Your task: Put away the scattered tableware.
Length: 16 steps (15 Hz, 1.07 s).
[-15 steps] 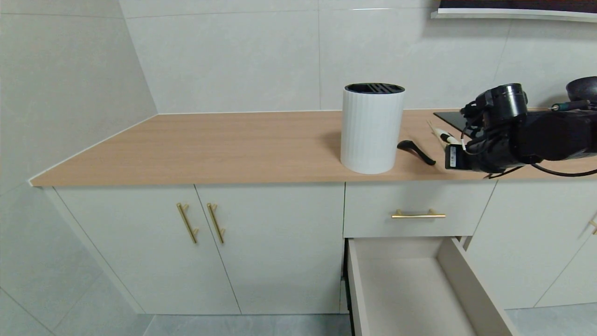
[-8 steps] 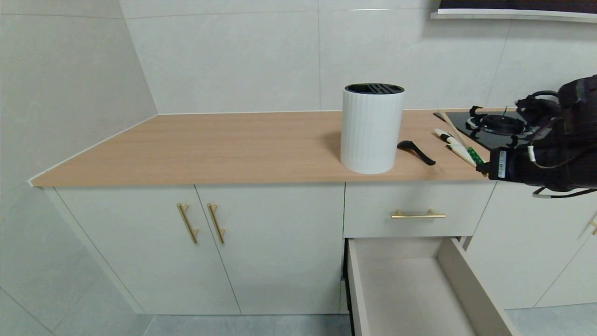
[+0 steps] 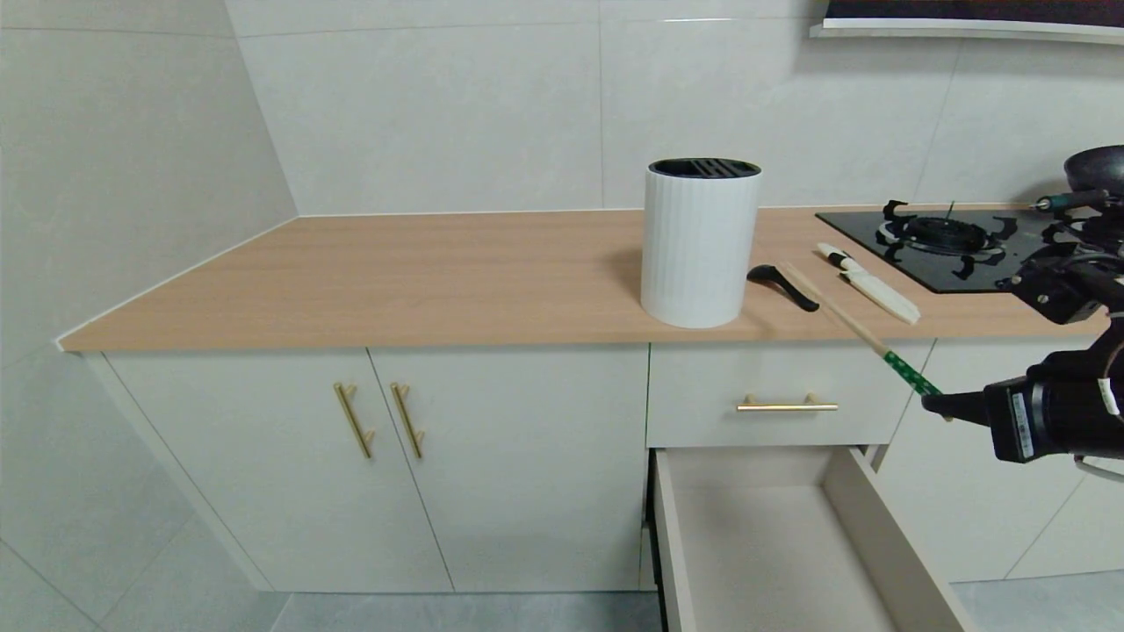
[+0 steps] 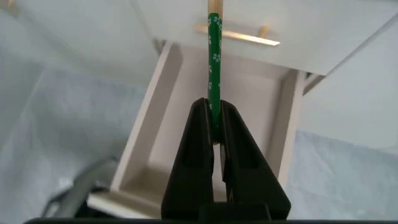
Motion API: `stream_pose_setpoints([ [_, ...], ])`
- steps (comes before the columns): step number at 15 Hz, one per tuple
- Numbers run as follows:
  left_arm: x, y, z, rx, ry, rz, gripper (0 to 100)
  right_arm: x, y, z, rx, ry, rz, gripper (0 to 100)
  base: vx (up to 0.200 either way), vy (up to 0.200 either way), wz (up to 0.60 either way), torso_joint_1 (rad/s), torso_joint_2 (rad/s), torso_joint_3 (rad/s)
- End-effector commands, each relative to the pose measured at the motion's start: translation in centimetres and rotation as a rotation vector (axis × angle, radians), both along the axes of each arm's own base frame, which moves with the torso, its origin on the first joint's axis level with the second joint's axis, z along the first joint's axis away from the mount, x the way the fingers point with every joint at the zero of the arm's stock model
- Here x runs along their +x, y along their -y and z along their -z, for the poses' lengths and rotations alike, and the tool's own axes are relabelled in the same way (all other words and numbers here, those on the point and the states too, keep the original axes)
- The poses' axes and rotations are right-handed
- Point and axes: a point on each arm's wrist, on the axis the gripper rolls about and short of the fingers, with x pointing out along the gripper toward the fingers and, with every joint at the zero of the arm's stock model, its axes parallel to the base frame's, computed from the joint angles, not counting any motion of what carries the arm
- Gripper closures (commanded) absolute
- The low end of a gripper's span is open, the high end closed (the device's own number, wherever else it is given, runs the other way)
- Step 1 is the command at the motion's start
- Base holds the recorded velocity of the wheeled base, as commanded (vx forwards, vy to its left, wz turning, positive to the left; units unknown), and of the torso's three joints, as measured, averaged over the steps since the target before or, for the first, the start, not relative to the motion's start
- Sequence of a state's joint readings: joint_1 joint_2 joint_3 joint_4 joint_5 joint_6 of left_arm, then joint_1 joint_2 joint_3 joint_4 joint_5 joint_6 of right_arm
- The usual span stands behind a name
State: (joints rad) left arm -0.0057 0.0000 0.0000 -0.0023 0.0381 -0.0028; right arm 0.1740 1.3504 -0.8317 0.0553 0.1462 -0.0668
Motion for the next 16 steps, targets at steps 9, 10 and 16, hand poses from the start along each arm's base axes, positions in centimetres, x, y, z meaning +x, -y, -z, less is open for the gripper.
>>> stream_pose_setpoints([
  [9, 0.0, 0.0, 0.0, 0.000, -0.001, 0.000, 0, -1.9, -0.8, 3.8, -0.168, -0.068, -0.227, 100, 0.000, 0.000, 0.00, -0.008, 0.02, 0.012],
  [10, 0.0, 0.0, 0.0, 0.000, -0.001, 0.000, 0, -1.9, -0.9, 3.9, -0.171, -0.071, -0.232, 100, 0.000, 0.000, 0.00, -0.119, 0.32, 0.198],
  [16, 0.0, 0.0, 0.0, 0.000, 0.001, 0.000, 0, -1.8, -1.5, 4.8, -0.188, -0.102, -0.271, 100, 0.000, 0.000, 0.00, -0.161, 0.44, 0.268],
])
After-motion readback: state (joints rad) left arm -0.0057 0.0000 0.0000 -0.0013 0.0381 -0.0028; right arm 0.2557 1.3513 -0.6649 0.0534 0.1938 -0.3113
